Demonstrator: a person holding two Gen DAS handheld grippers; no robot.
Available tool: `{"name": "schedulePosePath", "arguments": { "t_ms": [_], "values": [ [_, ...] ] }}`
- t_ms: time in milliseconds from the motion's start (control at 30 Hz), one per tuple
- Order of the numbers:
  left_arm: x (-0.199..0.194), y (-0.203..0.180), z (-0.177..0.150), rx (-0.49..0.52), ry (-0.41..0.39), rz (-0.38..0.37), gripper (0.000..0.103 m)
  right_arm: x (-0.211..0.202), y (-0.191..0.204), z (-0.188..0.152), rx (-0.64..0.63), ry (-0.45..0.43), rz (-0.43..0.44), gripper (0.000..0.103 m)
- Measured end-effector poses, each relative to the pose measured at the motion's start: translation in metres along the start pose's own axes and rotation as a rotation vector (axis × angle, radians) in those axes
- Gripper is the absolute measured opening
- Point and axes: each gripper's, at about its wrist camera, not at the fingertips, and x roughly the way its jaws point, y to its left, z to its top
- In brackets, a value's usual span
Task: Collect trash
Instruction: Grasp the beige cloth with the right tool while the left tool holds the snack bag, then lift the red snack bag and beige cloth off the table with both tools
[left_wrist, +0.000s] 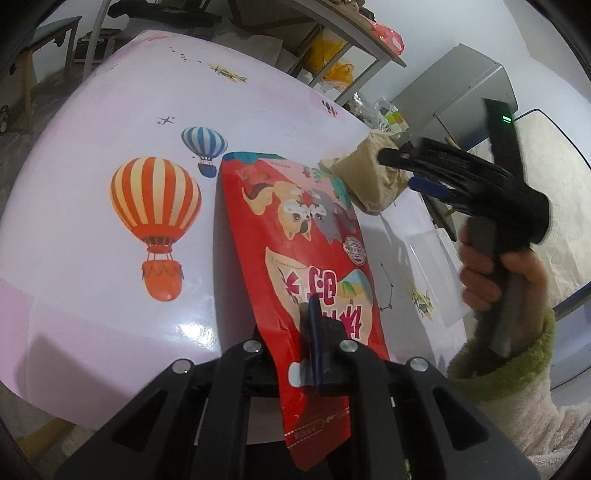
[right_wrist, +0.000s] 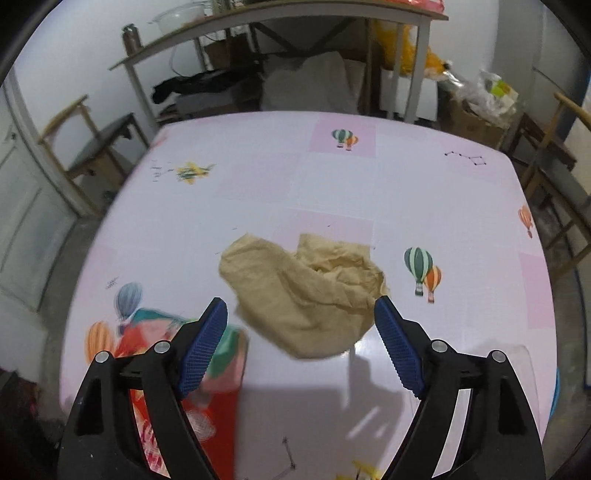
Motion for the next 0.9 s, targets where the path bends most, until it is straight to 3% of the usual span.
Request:
{"name": "schedulePosePath", "arguments": {
  "t_ms": [133, 233, 300, 533, 633, 700, 800, 900],
  "values": [
    [-0.001, 0.002, -0.002, 0.005, -0.001, 0.0, 0.009, 0.023, 0.0, 0.008, -0.01, 0.033, -0.047, 0.077],
    [-0.002, 0.005, -0.003, 0.001, 0.0, -0.003, 0.009, 0.034, 0.001, 0.008, -0.036, 0.058, -0.07, 0.071],
    [-0.002, 0.007, -0.003, -0.007, 0.001, -0.007, 0.009, 0.039, 0.002, 0.005, -0.057, 0.076, -0.074, 0.065],
    [-0.001, 0.009, -0.002, -0.008, 0.002, -0.011, 0.009, 0.044, 0.003, -0.005, -0.1, 0.097, -0.061, 0.059],
    [-0.002, 0.009, -0.002, -0.01, 0.001, -0.01, 0.009, 0.042, 0.0, -0.005, -0.082, 0.1, -0.042, 0.045],
    [-0.002, 0.01, -0.002, -0.012, -0.001, -0.01, 0.009, 0.041, -0.001, -0.004, -0.07, 0.103, -0.044, 0.03],
    [-0.002, 0.011, -0.002, -0.022, -0.003, -0.013, 0.009, 0.039, -0.006, -0.004, -0.049, 0.111, -0.04, 0.018],
    [-0.002, 0.011, -0.003, -0.03, -0.008, -0.016, 0.009, 0.037, -0.011, -0.004, -0.018, 0.115, -0.021, 0.013]
  ]
}}
